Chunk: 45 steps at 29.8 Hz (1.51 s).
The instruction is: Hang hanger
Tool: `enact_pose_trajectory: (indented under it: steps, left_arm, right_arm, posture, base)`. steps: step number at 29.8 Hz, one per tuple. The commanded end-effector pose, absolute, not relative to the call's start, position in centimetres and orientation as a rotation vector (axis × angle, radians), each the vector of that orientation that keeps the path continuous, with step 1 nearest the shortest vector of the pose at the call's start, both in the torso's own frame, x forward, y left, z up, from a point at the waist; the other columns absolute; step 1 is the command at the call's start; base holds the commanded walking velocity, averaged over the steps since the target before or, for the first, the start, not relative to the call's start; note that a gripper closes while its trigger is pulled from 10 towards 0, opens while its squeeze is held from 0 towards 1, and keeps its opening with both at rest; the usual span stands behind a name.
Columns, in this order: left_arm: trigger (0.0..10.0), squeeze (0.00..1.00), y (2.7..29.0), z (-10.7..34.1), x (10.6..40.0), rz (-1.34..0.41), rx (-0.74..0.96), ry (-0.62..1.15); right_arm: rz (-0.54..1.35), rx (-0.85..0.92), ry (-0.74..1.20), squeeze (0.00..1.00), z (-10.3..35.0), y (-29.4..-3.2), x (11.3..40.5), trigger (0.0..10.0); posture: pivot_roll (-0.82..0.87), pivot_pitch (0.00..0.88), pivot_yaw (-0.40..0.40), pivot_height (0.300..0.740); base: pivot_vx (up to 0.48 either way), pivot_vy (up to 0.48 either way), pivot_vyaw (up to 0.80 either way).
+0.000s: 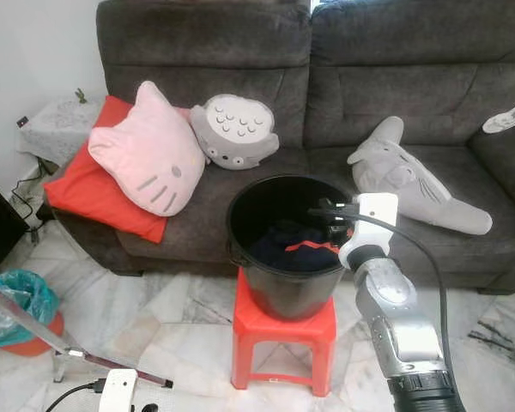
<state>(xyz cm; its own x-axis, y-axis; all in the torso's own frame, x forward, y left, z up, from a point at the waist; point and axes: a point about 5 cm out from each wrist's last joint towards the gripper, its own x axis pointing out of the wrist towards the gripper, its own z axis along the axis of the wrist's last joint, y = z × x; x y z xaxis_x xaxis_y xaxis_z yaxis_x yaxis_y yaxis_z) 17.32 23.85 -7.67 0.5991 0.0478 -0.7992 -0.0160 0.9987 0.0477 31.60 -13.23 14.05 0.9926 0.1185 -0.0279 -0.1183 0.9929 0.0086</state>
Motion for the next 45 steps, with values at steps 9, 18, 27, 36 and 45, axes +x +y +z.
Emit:
enact_pose_trajectory:
  steps: [9,18,27,36,45]
  left_arm:
    - [10.0,0.00,25.5,-7.7,16.3,0.070,0.044,0.966]
    - [10.0,0.00,23.9,-7.8,17.2,0.054,0.040,0.960]
    - [10.0,0.00,23.0,-8.6,15.8,0.042,0.034,0.977]
    - [10.0,0.00,25.3,-8.2,15.1,0.067,0.041,0.974]
    - [10.0,0.00,25.3,-7.5,16.8,0.070,0.060,0.950]
  right_arm:
    - [0.122,-0.010,0.025,0.00,14.1,-13.0,31.5,10.0]
    - [0.129,-0.011,0.029,0.00,14.0,-12.8,31.6,10.0]
    - [0.124,-0.009,0.031,0.00,14.0,-12.9,31.5,10.0]
    - [0.125,-0.007,0.031,0.00,14.0,-12.8,31.5,10.0]
    - [0.119,-0.006,0.034,0.00,13.9,-12.8,31.4,10.0]
  posture:
    - [-0.07,0.005,0.054,0.740]
    - [-0.07,0.006,0.053,0.740]
    - [-0.07,0.006,0.054,0.740]
    - [-0.07,0.007,0.053,0.740]
    - [-0.07,0.007,0.053,0.740]
  base:
    - [0.000,0.000,0.24]
    - [0.061,0.000,0.00]
    - [0.315,0.000,0.00]
    - [0.324,0.000,0.00]
    - [0.131,0.000,0.00]
